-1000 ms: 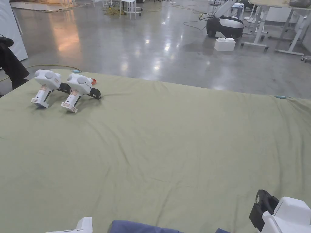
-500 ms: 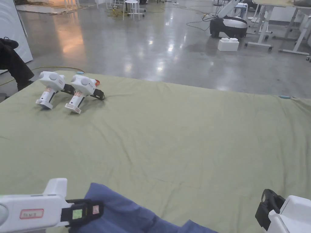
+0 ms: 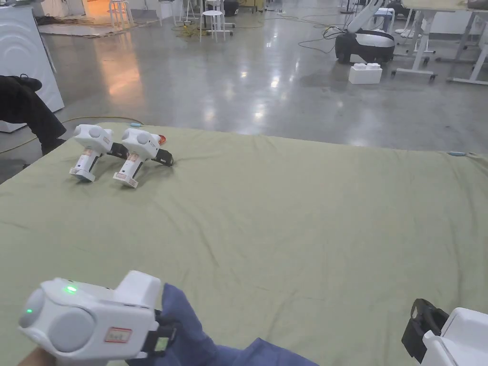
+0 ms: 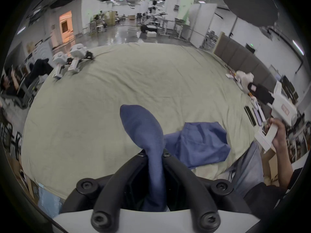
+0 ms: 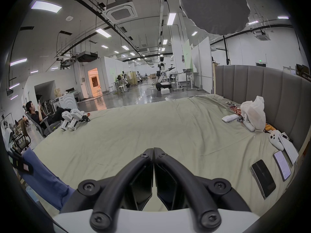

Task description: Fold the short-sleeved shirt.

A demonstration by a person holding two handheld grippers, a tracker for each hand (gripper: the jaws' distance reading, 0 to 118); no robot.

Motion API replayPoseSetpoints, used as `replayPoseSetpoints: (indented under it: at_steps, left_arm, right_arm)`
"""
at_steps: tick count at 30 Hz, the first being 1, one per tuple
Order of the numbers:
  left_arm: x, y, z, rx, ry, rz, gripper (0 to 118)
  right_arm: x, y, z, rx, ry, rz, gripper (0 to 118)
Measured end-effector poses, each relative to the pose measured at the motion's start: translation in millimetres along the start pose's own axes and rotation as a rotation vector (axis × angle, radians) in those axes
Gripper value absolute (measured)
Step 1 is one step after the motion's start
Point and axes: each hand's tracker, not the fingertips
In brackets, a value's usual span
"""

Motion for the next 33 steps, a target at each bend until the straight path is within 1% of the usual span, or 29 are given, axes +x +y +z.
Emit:
replayPoseSetpoints:
  at_steps: [4, 6, 15, 23, 30, 31, 32, 33]
  left_arm:
    - [33.9, 5.6, -14.1, -0.009, -0.071, 0.036, 6]
    - [47.5, 8.8, -20.1, 0.001, -0.108, 0.027, 6]
    - [98.3, 11.8, -73.8, -0.025, -0.184, 0.070, 6]
    - [138.9, -1.5, -122.6, -0.084, -0.182, 0.058, 6]
    - [149.2, -10.4, -126.6, -0.076, -0.188, 0.094, 7]
    - [149.4, -10.8, -125.8, -0.072, -0.191, 0.091, 8]
    - [148.2, -10.9, -125.5, -0.070, -0.198, 0.090, 18]
    - [146.5, -10.6, -124.7, -0.069, -0.201, 0.097, 32]
  right_arm:
    - [1.1, -2.4, 1.8, -0.001, 0.001, -0.004, 0]
    - [2.2, -4.1, 2.3, -0.006, -0.001, -0.005, 0]
    - [11.1, -12.6, 5.5, -0.028, -0.016, -0.016, 0]
    - [23.3, -14.6, 9.2, -0.034, -0.044, -0.027, 0]
    - [26.9, -15.8, 10.0, -0.040, -0.058, -0.026, 0]
    - [26.8, -16.3, 9.7, -0.042, -0.058, -0.025, 0]
    - [26.4, -17.0, 9.2, -0.044, -0.058, -0.023, 0]
    - [25.9, -17.6, 9.0, -0.045, -0.057, -0.023, 0]
